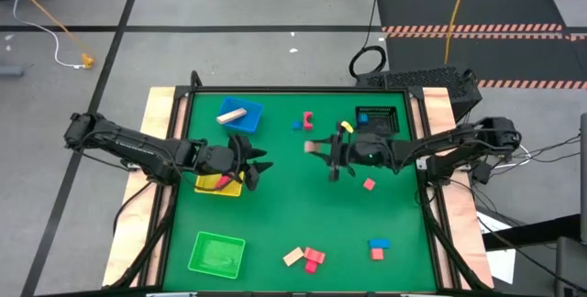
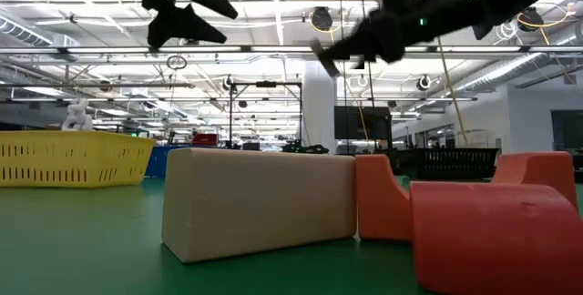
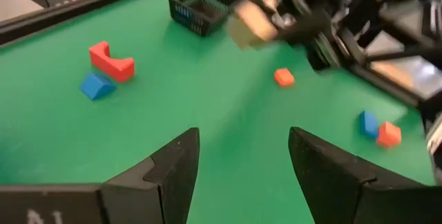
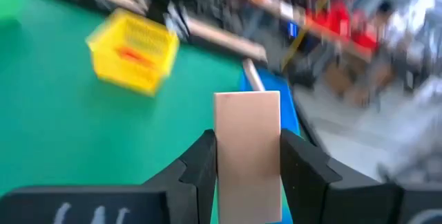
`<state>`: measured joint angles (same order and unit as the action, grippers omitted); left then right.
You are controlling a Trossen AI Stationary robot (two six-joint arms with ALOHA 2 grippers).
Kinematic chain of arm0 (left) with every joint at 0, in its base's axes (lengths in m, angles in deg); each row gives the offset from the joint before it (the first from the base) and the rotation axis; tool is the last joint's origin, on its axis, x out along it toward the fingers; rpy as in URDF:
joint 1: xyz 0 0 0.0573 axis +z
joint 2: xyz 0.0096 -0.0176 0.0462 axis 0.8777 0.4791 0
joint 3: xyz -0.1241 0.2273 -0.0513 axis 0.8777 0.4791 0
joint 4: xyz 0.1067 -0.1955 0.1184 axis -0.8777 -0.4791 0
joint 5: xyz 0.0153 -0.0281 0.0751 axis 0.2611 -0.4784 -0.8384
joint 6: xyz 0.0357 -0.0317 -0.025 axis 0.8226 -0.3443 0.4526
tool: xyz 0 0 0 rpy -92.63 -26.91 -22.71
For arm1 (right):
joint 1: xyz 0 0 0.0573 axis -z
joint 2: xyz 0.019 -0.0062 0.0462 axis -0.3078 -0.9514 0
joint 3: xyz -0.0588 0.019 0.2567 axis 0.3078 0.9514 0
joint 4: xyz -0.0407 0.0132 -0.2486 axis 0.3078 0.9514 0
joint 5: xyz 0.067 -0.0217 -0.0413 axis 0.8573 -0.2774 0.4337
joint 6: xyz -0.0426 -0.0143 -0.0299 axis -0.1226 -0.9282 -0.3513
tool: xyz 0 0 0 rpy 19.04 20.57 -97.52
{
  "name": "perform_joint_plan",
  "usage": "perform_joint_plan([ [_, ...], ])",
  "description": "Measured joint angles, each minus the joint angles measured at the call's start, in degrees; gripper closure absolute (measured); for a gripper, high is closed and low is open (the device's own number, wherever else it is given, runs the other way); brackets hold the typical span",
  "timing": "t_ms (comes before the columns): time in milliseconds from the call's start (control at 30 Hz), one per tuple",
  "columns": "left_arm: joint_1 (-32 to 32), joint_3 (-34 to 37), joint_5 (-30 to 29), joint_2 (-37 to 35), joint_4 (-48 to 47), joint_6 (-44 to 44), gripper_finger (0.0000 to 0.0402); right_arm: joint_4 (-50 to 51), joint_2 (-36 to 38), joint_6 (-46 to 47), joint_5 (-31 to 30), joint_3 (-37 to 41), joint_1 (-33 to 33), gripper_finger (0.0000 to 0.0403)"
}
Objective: Sort & place blocks by color
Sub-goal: Put the top brown block into the blue bin
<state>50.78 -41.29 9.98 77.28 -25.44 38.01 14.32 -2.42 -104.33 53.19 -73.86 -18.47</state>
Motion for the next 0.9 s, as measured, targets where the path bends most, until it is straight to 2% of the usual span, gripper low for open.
perform_joint_plan([
  [100,0.63,-0.03,-0.06,0.99,2.89,-0.24,0.0179,-5.0,-0.99,-4.24,-3.96,-0.15,-3.14,0.0291],
  [333,0.83,0.01,0.28,6.13,8.72,0.0,0.0179,-4.8,-7.67,-12.01,-14.17,-6.77,-8.17,0.0291],
  [500,0.36,0.03,0.03,7.57,11.24,1.28,0.0179,-1.79,-13.78,-16.3,-25.9,-12.55,-9.16,0.0291],
  [733,0.7,-0.02,-1.71,8.9,14.93,3.08,0.0179,-1.68,-22.56,-19.07,-26.76,-19.38,-10.16,0.0285],
  [900,0.76,0.0,-3.97,9.03,13.73,3.06,0.0179,-1.12,-25.9,-20.07,-31.72,-22.81,-10.95,0.0288],
])
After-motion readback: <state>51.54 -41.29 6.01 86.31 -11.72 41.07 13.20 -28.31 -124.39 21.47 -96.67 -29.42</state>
